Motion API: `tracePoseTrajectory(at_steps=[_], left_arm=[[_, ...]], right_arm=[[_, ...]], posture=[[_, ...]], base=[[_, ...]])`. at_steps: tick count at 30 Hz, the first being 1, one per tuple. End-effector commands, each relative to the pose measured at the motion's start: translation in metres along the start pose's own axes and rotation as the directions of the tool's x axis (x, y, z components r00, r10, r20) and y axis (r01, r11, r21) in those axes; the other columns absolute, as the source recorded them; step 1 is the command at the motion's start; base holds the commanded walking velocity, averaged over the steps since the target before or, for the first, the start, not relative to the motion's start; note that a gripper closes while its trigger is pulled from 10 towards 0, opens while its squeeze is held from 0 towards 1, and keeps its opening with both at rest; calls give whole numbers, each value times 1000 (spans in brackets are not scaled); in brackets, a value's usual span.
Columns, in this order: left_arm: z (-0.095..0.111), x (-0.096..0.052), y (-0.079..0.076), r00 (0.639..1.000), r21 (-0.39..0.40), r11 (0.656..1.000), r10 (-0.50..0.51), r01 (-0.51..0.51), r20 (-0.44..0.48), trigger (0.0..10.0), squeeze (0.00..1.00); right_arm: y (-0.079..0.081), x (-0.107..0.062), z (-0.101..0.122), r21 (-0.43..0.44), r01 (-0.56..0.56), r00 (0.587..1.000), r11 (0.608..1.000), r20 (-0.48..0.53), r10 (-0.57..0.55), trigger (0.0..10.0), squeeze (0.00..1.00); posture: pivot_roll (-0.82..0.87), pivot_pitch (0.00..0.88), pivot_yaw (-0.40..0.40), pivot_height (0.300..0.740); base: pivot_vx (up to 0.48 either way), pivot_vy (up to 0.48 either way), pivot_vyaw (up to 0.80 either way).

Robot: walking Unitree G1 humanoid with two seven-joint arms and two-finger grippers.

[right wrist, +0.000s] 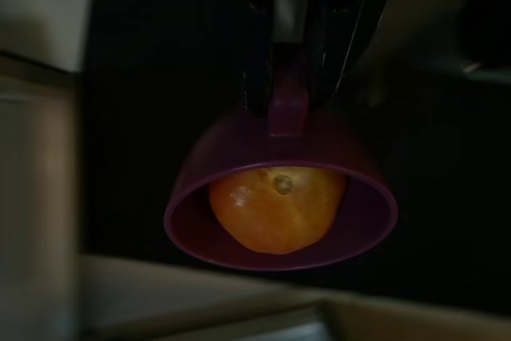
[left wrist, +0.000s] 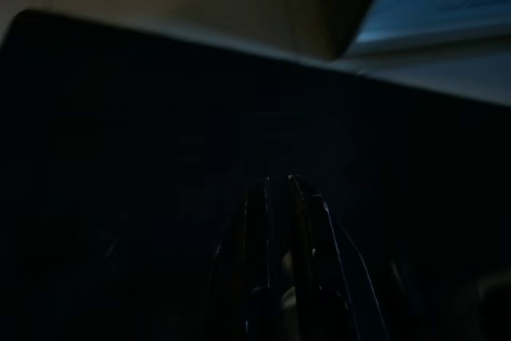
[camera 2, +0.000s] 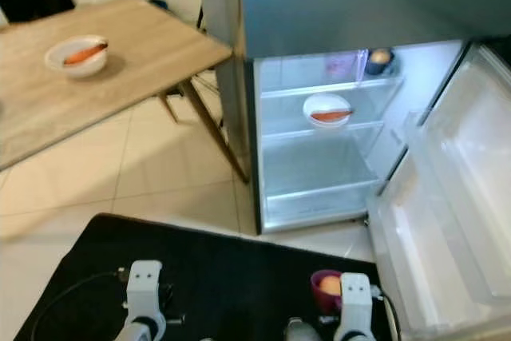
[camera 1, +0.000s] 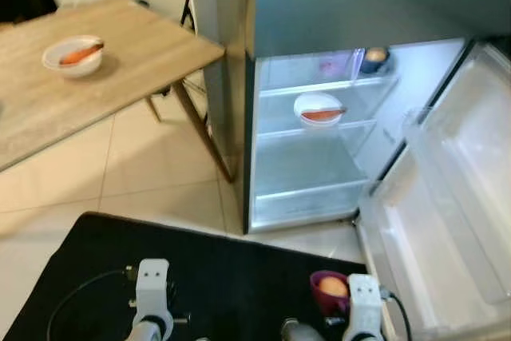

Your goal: Restocking fridge

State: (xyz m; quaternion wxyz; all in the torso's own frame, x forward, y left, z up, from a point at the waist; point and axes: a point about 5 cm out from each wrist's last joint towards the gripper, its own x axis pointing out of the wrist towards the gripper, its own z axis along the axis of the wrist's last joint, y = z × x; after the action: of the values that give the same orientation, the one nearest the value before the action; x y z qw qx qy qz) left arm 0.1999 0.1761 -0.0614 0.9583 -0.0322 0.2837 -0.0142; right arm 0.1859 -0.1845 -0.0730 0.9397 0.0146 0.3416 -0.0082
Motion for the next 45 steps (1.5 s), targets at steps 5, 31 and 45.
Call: tracePoseTrajectory(at_steps=[5, 31, 45], left_arm=[[-10, -5, 5, 999, 12, 1000, 17, -16, -47, 10000, 0], [-5, -2, 4, 999, 41, 999, 15, -14, -41, 10000, 0], [-2, 0, -2, 1000, 35, 999, -9, 10, -25, 10000, 0]], right_arm=[[-6, 0, 1, -5, 10, 1000, 1000, 1, -10, 10000, 0], [-6, 1, 0, -5, 10, 1000, 1000, -27, -10, 10000, 0], [-9, 1, 0, -4, 16, 999, 1000, -30, -16, 10000, 0]], posture=[[-140, 136, 52, 740], [-138, 129, 53, 740], [-142, 130, 53, 740]], base=[[0, 0, 0], [0, 0, 0], [216, 0, 0]])
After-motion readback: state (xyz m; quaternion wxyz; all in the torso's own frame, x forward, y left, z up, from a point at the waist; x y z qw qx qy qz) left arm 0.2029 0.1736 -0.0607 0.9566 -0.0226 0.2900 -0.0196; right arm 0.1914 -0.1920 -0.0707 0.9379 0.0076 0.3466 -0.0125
